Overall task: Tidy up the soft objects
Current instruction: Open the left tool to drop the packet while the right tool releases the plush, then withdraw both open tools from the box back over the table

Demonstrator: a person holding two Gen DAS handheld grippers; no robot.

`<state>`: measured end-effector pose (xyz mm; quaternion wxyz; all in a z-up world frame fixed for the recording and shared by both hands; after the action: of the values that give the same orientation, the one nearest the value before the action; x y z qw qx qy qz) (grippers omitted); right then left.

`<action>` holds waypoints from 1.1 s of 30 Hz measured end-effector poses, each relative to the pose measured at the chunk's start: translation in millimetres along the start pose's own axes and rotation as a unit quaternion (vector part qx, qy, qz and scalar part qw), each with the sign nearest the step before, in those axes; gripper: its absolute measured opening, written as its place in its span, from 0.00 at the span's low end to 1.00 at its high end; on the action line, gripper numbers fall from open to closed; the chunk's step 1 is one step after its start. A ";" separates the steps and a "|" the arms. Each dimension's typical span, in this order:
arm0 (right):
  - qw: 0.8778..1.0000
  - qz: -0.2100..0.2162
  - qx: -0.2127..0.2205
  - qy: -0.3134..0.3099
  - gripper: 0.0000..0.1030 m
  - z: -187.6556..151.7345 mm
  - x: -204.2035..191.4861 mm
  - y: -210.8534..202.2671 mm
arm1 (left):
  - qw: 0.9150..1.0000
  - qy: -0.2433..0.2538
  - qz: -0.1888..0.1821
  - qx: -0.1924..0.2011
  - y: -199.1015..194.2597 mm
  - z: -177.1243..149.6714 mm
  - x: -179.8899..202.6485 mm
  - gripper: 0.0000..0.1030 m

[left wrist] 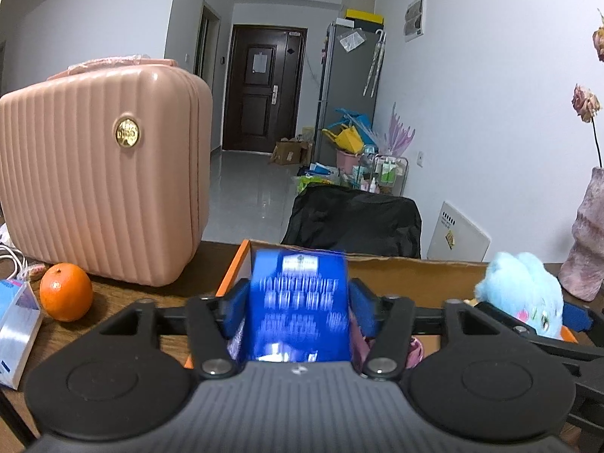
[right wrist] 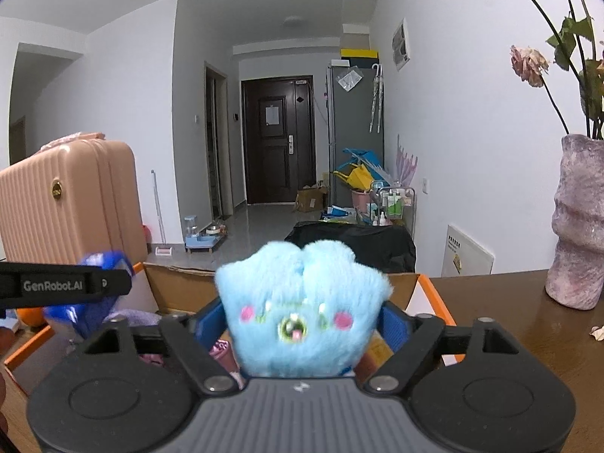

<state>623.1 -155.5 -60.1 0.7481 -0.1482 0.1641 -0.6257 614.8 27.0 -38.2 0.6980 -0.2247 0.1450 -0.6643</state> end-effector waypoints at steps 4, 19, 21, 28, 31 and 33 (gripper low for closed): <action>1.000 -0.005 0.001 0.009 0.98 -1.2 4.0 -1.2 | 1.000 0.003 0.007 0.002 -0.9 -2.5 -0.2 0.82; 0.999 0.002 0.024 0.026 1.00 -2.8 12.0 -17.2 | 0.999 -0.025 0.039 0.014 -11.2 2.4 -12.5 1.00; 0.999 0.001 0.032 0.025 1.00 -4.4 12.0 -23.5 | 0.999 -0.023 0.038 0.016 -14.0 1.4 -12.2 1.00; 0.998 -0.006 0.055 0.024 1.00 -8.6 15.8 -45.9 | 0.999 -0.015 0.038 0.024 -31.0 -5.7 -12.8 1.00; 0.998 -0.010 0.059 0.024 1.00 -11.8 17.6 -56.3 | 0.999 -0.008 0.036 0.027 -41.9 -10.2 -12.4 1.00; 0.998 -0.012 0.060 0.024 1.00 -14.4 18.9 -64.4 | 0.999 -0.004 0.037 0.030 -49.9 -13.6 -11.9 1.00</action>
<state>562.8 -185.5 -46.7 0.7442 -0.0903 0.1422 -0.6464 564.0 36.3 -25.7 0.7292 -0.2008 0.1307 -0.6410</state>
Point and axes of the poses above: each gripper's, at about its wrist camera, not at the fingertips, and y roughly the way its jaws point, x to its right, z to its top, the point moved 5 cm from there along y, roughly the way its jaws point, and after that the axes turned 6 degrees about -x, right-handed, at the moved point
